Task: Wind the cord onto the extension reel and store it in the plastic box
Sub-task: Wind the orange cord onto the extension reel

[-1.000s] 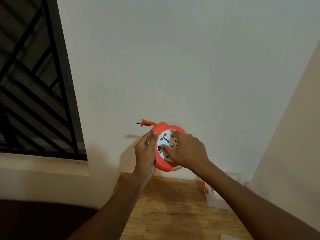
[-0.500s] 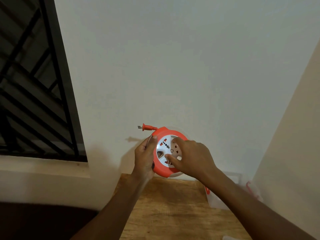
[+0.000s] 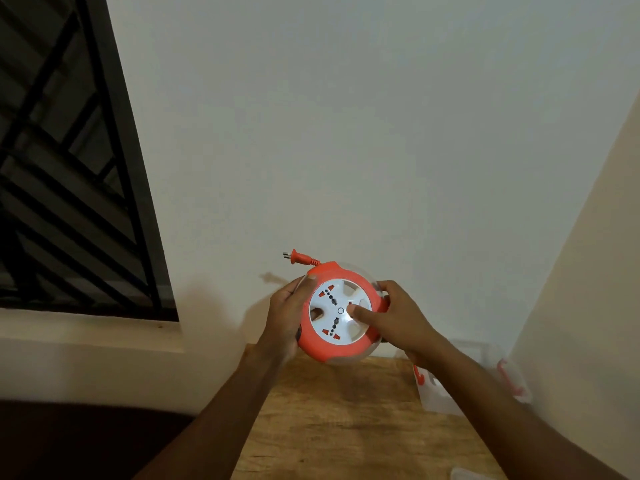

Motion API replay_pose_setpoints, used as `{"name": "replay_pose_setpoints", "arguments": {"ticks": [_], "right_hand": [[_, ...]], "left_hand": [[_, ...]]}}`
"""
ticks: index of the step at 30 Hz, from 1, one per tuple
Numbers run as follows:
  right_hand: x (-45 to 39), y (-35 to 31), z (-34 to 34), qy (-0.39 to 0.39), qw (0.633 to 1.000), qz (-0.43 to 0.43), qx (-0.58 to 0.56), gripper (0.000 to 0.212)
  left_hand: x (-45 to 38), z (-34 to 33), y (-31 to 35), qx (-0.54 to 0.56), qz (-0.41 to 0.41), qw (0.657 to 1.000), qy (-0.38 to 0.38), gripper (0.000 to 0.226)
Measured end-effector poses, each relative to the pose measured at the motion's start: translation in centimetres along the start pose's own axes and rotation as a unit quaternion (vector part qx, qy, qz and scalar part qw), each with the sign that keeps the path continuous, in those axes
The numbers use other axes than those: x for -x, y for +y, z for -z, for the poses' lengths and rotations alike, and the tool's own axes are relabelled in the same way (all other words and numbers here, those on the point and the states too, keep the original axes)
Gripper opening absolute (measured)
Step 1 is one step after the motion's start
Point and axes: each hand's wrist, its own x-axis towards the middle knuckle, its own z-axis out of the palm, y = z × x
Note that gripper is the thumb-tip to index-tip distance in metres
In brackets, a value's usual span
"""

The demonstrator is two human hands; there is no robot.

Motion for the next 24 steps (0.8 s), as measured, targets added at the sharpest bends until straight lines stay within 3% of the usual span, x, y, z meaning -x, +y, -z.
{"name": "replay_pose_setpoints", "arguments": {"ticks": [5,13,19,24], "right_hand": [[0.2,2.6,-1.7,0.014,0.998,-0.052,-0.037,0.062],[2.0,8.9,-5.2,-0.014,0.969,-0.220,-0.115,0.061],[2.6,11.7,-7.5,-0.058,0.948,-0.276,-0.148,0.063],[1.7,14.0,-9.9,-0.040,0.934,-0.312,-0.172,0.063]], "left_hand": [[-0.5,0.6,-1.1,-0.101,0.058,0.993,0.007,0.026],[-0.9,4.8,-7.4,-0.103,0.137,0.985,0.021,0.028],[-0.3,7.5,-12.4,-0.096,0.192,0.976,0.029,0.041],[-1.0,9.1,-14.6,-0.124,0.233,0.963,0.055,0.043]]}}
